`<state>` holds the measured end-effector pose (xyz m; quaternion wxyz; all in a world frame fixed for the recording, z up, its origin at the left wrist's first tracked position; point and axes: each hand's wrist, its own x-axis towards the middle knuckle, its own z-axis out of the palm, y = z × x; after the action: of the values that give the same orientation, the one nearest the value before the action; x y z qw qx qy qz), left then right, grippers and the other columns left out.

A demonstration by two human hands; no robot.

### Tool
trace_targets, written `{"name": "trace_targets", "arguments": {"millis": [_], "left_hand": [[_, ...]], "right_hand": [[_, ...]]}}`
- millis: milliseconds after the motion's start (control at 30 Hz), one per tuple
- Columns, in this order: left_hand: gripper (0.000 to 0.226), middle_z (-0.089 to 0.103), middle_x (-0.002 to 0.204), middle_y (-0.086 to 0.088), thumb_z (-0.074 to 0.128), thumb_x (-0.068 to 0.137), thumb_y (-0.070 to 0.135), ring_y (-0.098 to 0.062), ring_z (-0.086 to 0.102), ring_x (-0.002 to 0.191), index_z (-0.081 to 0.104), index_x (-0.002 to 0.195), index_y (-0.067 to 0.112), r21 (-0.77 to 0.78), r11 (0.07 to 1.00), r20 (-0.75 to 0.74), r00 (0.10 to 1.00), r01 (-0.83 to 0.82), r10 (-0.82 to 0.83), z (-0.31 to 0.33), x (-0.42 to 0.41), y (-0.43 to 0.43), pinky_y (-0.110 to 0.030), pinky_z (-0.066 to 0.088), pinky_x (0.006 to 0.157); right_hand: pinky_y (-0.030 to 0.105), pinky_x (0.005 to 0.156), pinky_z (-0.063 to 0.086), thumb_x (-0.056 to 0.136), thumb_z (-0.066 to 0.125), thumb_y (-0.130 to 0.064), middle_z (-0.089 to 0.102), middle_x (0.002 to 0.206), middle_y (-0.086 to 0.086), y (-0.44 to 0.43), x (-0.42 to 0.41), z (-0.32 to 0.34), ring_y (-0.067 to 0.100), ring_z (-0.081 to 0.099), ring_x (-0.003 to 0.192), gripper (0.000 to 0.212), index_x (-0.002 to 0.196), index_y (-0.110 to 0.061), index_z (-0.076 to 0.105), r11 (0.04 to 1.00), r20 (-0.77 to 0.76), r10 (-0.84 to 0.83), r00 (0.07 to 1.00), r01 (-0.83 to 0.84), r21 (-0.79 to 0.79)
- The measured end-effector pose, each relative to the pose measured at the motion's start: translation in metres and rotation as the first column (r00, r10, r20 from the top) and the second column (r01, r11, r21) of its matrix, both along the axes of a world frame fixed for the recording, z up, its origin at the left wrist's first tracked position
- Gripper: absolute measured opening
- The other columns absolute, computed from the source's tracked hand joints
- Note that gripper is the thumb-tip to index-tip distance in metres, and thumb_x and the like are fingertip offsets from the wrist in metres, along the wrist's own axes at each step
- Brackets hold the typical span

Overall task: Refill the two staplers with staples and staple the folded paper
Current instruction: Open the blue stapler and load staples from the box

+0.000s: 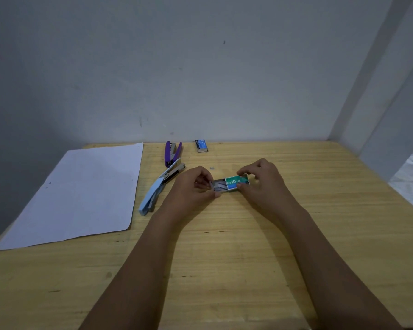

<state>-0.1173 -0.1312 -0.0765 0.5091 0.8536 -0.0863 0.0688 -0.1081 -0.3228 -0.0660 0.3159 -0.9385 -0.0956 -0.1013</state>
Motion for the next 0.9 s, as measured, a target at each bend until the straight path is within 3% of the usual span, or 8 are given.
{"name": "trace_targets", "arguments": {"millis": [100, 233, 333, 633, 900], "left_hand": [[0.029, 0.067, 0.091, 0.002, 0.082, 0.068, 0.016, -0.007, 0.063, 0.084, 0.063, 0.091, 0.015, -0.019, 1.000, -0.015, 1.000, 0.004, -0.005, 0.000, 0.000, 0.001, -0.010, 0.053, 0.071], [0.030, 0.069, 0.089, 0.001, 0.083, 0.066, 0.016, -0.009, 0.065, 0.082, 0.064, 0.089, 0.018, -0.075, 0.997, -0.050, 0.999, -0.001, -0.003, -0.001, -0.002, 0.001, -0.020, 0.057, 0.073], [0.030, 0.069, 0.086, 0.002, 0.084, 0.065, 0.017, -0.005, 0.066, 0.079, 0.064, 0.088, 0.017, -0.086, 0.996, -0.040, 0.999, 0.019, -0.022, -0.001, -0.003, 0.001, -0.020, 0.057, 0.073], [0.028, 0.069, 0.089, -0.001, 0.082, 0.067, 0.012, -0.006, 0.066, 0.079, 0.065, 0.088, 0.015, -0.081, 0.996, -0.050, 0.998, 0.043, -0.047, -0.002, 0.001, 0.003, -0.017, 0.056, 0.072], [0.029, 0.069, 0.092, -0.003, 0.083, 0.066, 0.013, -0.013, 0.066, 0.085, 0.065, 0.088, 0.018, -0.066, 0.997, -0.047, 0.998, 0.049, -0.052, -0.004, 0.005, 0.004, -0.023, 0.057, 0.076]], "right_hand": [[0.032, 0.091, 0.046, 0.085, 0.063, -0.030, 0.044, 0.107, -0.009, 0.004, 0.000, 0.001, 0.011, 0.041, 0.109, 0.026, 0.111, -0.032, 0.062, 0.999, 0.022, -0.010, 1.000, 0.011, -0.046], [0.027, 0.088, 0.043, 0.082, 0.066, -0.030, 0.044, 0.101, -0.011, 0.014, -0.001, 0.006, 0.008, 0.043, 0.102, 0.012, 0.092, -0.036, 0.066, 0.987, 0.027, 0.159, 0.987, -0.159, 0.015], [0.034, 0.091, 0.046, 0.078, 0.069, -0.036, 0.045, 0.100, -0.013, 0.021, -0.003, 0.005, 0.009, 0.044, 0.101, 0.008, 0.079, -0.042, 0.064, 0.969, -0.039, 0.246, 0.969, -0.246, -0.017], [0.038, 0.092, 0.045, 0.080, 0.069, -0.029, 0.047, 0.100, -0.009, 0.025, 0.004, 0.003, 0.012, 0.046, 0.102, 0.007, 0.081, -0.032, 0.063, 0.960, -0.084, 0.279, 0.957, -0.280, 0.006], [0.040, 0.099, 0.037, 0.085, 0.064, -0.029, 0.048, 0.105, -0.008, 0.024, 0.009, 0.004, 0.013, 0.041, 0.106, 0.004, 0.082, -0.028, 0.061, 0.958, -0.167, 0.276, 0.946, -0.284, -0.024]]}}
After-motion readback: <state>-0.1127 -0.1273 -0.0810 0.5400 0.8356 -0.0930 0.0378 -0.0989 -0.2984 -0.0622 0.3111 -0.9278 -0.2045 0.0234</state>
